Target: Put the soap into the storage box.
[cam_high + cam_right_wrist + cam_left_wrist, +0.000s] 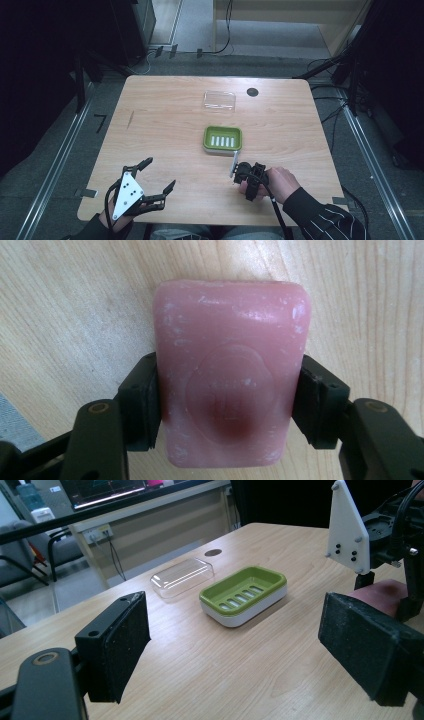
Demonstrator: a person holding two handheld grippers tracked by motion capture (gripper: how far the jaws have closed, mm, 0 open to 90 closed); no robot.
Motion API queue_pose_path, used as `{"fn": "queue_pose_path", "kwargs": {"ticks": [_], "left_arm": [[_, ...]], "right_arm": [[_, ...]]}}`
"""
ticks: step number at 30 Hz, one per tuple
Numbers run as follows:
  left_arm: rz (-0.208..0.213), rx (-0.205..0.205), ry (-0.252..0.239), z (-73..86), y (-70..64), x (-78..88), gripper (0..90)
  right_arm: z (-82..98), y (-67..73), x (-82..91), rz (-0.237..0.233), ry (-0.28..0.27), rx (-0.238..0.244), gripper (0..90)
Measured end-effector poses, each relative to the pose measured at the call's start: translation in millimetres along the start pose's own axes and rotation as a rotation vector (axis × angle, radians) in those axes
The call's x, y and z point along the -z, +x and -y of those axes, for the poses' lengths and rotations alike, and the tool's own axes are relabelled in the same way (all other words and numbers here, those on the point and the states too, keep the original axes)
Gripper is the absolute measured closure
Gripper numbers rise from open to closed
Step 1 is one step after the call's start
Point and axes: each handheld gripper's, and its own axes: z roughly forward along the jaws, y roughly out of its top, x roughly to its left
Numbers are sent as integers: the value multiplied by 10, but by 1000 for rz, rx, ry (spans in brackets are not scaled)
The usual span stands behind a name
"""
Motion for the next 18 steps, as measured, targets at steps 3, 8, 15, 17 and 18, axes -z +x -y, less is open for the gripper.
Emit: {"fn": "queue_pose_path", "kwargs": {"ticks": [3, 8, 15, 17, 18], "left_arm": [[0, 0, 0, 0, 0, 1, 136], [1, 0, 0, 0, 0, 1, 136], [2, 0, 0, 0, 0, 1, 136], [1, -1, 1, 0, 1, 1, 136], [0, 1, -1, 0, 0, 1, 136]], "right_arm": [[3, 1, 2, -4, 0, -4, 384], [6, -1, 19, -2, -12, 0, 384], [16, -14, 33, 2, -10, -5, 384], [19, -15, 39, 4, -7, -10, 384], [20, -17, 38, 3, -9, -12, 384]]}}
